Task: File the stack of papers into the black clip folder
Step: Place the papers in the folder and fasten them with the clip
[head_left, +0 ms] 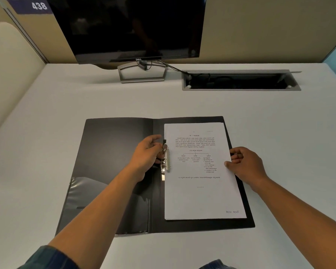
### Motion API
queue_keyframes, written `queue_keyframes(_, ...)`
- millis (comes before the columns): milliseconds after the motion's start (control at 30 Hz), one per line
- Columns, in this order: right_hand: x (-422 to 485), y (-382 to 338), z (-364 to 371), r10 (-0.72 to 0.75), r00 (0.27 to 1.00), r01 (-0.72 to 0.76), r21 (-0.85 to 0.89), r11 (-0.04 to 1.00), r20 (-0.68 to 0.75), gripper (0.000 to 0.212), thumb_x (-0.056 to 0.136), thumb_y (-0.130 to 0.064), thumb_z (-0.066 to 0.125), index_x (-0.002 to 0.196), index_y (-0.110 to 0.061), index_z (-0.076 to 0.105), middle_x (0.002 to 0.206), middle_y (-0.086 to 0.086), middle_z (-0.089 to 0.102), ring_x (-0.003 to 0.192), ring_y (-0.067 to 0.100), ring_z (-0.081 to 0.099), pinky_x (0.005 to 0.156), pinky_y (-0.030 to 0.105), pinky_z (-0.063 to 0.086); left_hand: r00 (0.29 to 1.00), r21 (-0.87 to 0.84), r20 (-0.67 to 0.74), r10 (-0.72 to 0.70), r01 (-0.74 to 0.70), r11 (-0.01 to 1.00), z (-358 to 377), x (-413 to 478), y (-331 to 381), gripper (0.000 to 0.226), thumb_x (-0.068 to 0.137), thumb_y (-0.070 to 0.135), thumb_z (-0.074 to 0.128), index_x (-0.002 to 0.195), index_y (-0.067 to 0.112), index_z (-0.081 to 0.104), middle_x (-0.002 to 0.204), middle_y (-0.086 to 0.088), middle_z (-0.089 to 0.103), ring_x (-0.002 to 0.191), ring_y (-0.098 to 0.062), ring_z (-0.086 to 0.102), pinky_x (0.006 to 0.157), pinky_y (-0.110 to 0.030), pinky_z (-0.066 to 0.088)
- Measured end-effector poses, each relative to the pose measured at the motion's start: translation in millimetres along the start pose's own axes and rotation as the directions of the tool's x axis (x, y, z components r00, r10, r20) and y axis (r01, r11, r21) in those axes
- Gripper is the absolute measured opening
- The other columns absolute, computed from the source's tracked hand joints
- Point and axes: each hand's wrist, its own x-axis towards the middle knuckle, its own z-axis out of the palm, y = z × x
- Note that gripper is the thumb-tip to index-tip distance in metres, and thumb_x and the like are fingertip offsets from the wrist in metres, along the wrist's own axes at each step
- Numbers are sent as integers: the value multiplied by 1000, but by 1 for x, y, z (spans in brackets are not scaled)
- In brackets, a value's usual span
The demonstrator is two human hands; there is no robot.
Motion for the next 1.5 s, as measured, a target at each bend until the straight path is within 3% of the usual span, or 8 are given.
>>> queue_keyframes(267, 0, -2, 1, 15, 1000, -15, 6, 1000, -9, 35, 77, -16, 80, 109, -14, 64, 89, -2, 67, 76, 11, 62, 76, 24, 51, 995, 4, -62, 76, -76, 997, 7, -27, -8, 8, 93, 23, 66, 99, 23, 71, 85, 3, 76, 75, -10, 70, 61, -17, 55)
queue_keyframes(367, 0, -1, 1, 27, 1000, -26, 5, 1000, -14, 36, 77, -16, 80, 109, -14, 64, 91, 0, 67, 78, 14, 63, 80, 28, 52, 983, -16, -182, 18, -21, 1000, 11, -37, -15, 16, 82, 22, 79, 95, 22, 71, 88, -1, 74, 75, -13, 70, 53, -14, 54)
queue_keyframes(433, 0, -1, 1, 32, 999, -32, 15, 999, -15, 37, 77, -16, 81, 110, -14, 64, 93, 1, 67, 79, 15, 63, 81, 29, 52, 965, -81, -251, -71, 52, 995, 13, -42, -18, 22, 78, 22, 82, 94, 14, 68, 76, -3, 73, 63, -13, 69, 49, -16, 54)
queue_keyframes(533, 0, 0, 1, 40, 999, -40, 28, 999, -11, 37, 77, -15, 81, 110, -14, 64, 92, 0, 67, 79, 15, 63, 81, 29, 53, 949, -122, -255, -187, 161, 979, 14, -50, -22, 29, 83, 30, 77, 82, 4, 66, 57, -2, 72, 47, -11, 66, 42, -19, 52)
queue_keyframes(633, 1, 0, 2, 49, 999, -49, 39, 998, -5, 36, 77, -18, 81, 108, -16, 63, 91, -2, 67, 79, 12, 63, 79, 28, 52, 954, -144, -230, -192, 162, 976, 17, -58, -27, 33, 88, 31, 71, 75, 2, 66, 54, -3, 70, 43, -11, 63, 37, -20, 49)
queue_keyframes(800, 4, 0, 2, 100, 995, -98, 88, 991, -22, 28, 81, -28, 74, 104, -19, 61, 88, -5, 68, 79, 8, 62, 60, 21, 44, 947, -81, -293, -134, 115, 990, 23, -64, -32, 34, 87, 30, 72, 74, -1, 65, 53, -2, 68, 41, -11, 61, 35, -21, 46)
queue_keyframes(1000, 5, 1, 3, 112, 993, -109, 80, 991, -38, 24, 80, -26, 73, 100, -19, 61, 85, -7, 67, 77, 6, 60, 59, 20, 42, 928, 100, -361, -92, 137, 986, 21, -69, -41, 36, 78, 37, 79, 71, 4, 65, 53, 1, 70, 40, -10, 63, 37, -20, 48)
queue_keyframes(1500, 1, -2, 3, 69, 997, -68, 11, 998, -28, 34, 76, -18, 80, 102, -15, 58, 87, -4, 63, 81, 16, 63, 78, 30, 50, 910, 108, -344, -232, 283, 953, 16, -60, -51, 45, 67, 38, 88, 72, 2, 62, 46, -2, 67, 32, -10, 59, 32, -18, 43)
